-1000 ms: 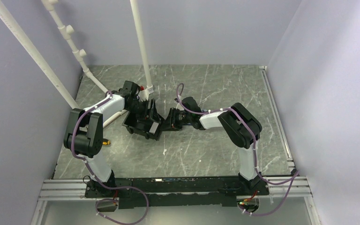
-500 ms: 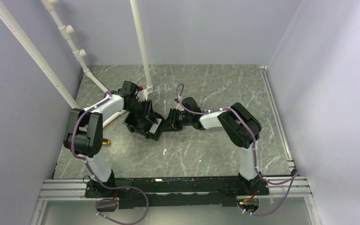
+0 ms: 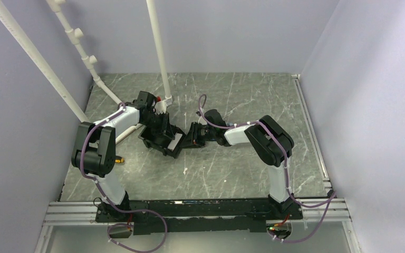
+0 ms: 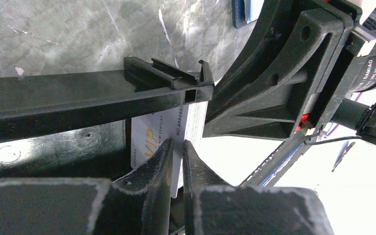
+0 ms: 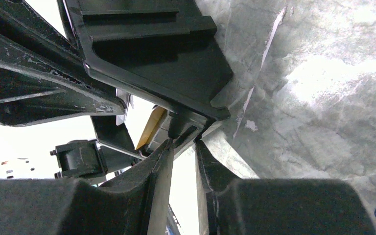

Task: Put the credit cards into the card holder
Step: Pick up the credit card from the storage box.

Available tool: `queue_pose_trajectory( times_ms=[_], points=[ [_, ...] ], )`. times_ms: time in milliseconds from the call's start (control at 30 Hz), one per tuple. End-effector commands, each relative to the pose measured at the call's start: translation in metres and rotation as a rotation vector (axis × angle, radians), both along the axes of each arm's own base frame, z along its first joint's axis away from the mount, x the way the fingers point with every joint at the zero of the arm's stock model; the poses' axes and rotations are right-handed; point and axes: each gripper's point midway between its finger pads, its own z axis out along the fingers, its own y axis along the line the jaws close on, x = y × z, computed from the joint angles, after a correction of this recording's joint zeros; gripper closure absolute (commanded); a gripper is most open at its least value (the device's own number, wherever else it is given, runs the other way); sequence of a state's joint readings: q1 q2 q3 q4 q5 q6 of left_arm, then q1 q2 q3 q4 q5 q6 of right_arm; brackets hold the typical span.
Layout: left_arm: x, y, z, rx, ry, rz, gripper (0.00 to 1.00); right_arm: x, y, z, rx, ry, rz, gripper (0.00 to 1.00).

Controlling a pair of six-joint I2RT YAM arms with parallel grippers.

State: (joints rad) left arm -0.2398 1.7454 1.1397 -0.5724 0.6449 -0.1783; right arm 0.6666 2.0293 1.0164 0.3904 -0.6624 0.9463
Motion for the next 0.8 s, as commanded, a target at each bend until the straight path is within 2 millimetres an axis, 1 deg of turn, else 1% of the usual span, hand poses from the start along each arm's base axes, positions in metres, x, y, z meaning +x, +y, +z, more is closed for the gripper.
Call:
queue_pose_trajectory(
  times_ms=[0,367,567,667,767],
  points=[
    [-0.007,-0.009,0.016,-0.012,-0.035,-0.044,0.86,0.011,0.016,0.02,0.056,-0.076,0.012,0.75],
    [-0.004,0.004,0.03,0.065,-0.112,-0.018,0.95,0.011,0.016,0.02,0.052,-0.075,0.014,0.75],
    [-0.005,0.014,0.038,0.157,-0.152,-0.009,0.97,0.011,0.014,0.02,0.041,-0.08,0.009,0.75],
    [-0.006,0.021,0.048,0.219,-0.183,0.01,0.98,0.012,0.011,0.021,0.02,-0.094,0.002,0.71],
    [-0.002,0.036,0.064,0.301,-0.232,0.054,1.0,0.014,0.008,0.026,-0.003,-0.123,-0.002,0.66]
  ],
)
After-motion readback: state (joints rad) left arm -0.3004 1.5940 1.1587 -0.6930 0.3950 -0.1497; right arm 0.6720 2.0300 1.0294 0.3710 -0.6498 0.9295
